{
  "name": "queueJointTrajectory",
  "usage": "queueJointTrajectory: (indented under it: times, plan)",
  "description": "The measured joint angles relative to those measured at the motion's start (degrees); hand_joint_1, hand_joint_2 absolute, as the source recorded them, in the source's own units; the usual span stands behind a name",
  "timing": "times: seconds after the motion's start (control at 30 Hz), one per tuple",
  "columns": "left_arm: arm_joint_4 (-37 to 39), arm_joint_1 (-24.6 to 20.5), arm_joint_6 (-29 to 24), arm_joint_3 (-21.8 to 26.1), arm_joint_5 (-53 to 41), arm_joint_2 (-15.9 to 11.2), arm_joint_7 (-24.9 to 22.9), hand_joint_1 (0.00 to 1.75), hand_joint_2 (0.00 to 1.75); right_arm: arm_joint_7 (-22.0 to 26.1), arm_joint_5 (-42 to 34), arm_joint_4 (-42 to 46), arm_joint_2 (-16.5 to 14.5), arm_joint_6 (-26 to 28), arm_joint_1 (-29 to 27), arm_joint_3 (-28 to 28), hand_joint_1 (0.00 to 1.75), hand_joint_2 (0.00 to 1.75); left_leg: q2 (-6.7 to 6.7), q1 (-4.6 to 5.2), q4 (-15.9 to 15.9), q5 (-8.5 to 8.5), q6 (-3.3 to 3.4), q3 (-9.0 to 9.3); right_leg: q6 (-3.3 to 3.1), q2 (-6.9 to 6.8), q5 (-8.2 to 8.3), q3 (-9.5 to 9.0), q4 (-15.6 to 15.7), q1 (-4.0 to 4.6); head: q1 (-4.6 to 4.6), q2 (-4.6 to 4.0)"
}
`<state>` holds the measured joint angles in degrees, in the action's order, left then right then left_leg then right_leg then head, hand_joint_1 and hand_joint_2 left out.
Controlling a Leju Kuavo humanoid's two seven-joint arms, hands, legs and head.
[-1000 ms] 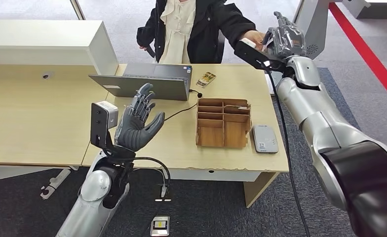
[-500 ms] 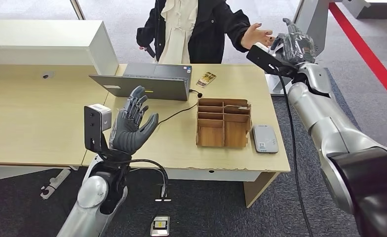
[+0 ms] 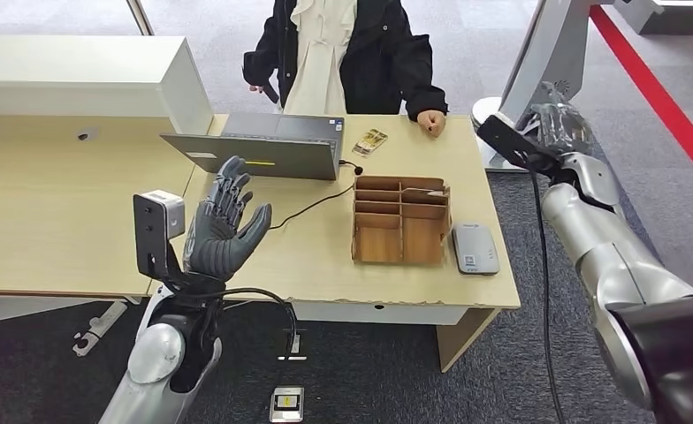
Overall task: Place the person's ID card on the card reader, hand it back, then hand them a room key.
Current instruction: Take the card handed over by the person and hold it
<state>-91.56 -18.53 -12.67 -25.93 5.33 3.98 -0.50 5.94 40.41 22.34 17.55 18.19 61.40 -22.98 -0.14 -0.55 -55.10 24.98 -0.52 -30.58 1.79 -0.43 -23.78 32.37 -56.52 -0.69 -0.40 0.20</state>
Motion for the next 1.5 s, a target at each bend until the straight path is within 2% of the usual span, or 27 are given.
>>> queueJointTrajectory:
  times: [0.23, 0.57, 0.9, 1.23, 1.5]
  plan:
    - [-3.0, 1.4, -1.9, 0.3, -1.0, -0.8, -1.4, 0.0, 1.75, -1.2, -0.7, 0.1, 4.1, 0.4, -8.1, 1.9, 1.75, 1.75, 0.02, 0.01, 0.0, 0.03, 0.03, -0.05, 0.0, 0.02, 0.0, 0.04, 0.0, -0.07, 0.01, -0.01]
    - [-5.2, 1.9, -1.8, 0.5, -1.2, -1.4, -2.6, 0.0, 1.75, -2.7, -0.1, 0.1, 5.5, -1.1, -13.1, 2.6, 1.75, 1.75, 0.02, -0.03, 0.0, 0.0, 0.01, -0.06, -0.01, 0.03, 0.0, 0.06, 0.0, -0.07, 0.0, -0.01]
    - [-5.6, 2.6, -0.7, 0.5, -1.4, -1.5, -2.9, 0.0, 1.75, -2.1, 1.3, 0.4, 3.8, -1.4, -14.3, 2.7, 1.75, 1.75, 0.02, -0.02, 0.0, -0.01, 0.01, -0.06, -0.01, 0.03, 0.01, 0.06, 0.0, -0.07, 0.0, 0.0]
    - [-5.6, 2.6, -0.4, 0.4, -1.5, -1.5, -2.7, 0.0, 1.75, -1.1, 3.3, 3.0, -0.1, -3.2, -14.2, 2.5, 1.75, 1.75, 0.03, -0.03, 0.0, -0.05, 0.01, -0.07, -0.01, 0.04, 0.01, 0.07, -0.1, -0.06, -0.01, 0.0]
    - [-5.6, 2.8, -0.8, 0.4, -1.6, -1.5, -2.9, 0.0, 1.75, -1.7, 3.5, 3.7, -1.9, -4.5, -14.1, 2.1, 1.75, 1.75, 0.03, 0.0, 0.0, -0.05, 0.01, -0.07, -0.01, 0.03, 0.01, 0.07, 0.0, -0.05, 0.0, 0.0]
